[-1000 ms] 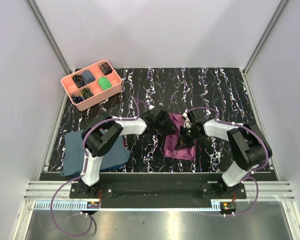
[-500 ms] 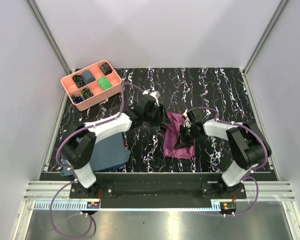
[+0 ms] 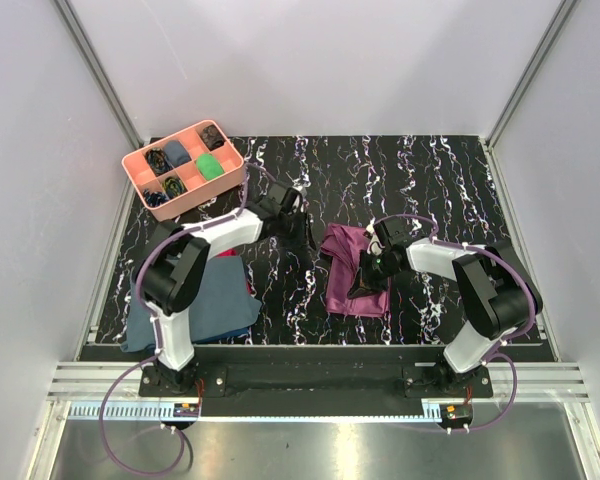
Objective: Fold the napkin into a case and place the utensils inside
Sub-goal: Fold the lower triangle-folded napkin at the center of the board.
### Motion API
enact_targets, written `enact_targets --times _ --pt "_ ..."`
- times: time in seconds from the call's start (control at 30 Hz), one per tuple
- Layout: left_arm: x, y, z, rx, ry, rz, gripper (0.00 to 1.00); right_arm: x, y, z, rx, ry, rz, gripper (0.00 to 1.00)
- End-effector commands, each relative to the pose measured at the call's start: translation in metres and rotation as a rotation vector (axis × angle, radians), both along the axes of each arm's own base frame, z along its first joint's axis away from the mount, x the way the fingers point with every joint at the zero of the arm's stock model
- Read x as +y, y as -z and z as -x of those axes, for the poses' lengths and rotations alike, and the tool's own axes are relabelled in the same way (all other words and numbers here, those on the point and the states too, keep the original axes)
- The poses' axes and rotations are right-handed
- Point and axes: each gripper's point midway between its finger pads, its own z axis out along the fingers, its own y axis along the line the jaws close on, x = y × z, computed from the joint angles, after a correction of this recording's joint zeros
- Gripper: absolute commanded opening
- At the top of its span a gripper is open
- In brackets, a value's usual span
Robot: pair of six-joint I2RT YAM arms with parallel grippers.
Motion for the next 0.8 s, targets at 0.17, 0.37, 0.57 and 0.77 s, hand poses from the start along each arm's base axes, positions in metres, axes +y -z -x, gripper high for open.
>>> enact_targets --times 0.17,0.37,0.57,0.77 --pt "-0.029 0.023 -0.005 0.068 0.031 0.017 0.37 -0.003 0.001 -0.016 -0.054 0.012 0.027 0.02" --pt "-0.037 0.041 -0.008 0.111 0.035 0.004 0.38 -0.002 -0.003 -0.017 -0.063 0.014 0.023 0.01" --pt "-0.05 0.014 -0.02 0.039 0.007 0.093 0.38 -0.003 0.0 -0.016 -0.058 0.011 0.026 0.01" --pt "-0.068 -0.01 -0.026 -0.017 0.009 0.201 0.36 -0.002 0.001 -0.016 -0.054 0.009 0.027 0.01"
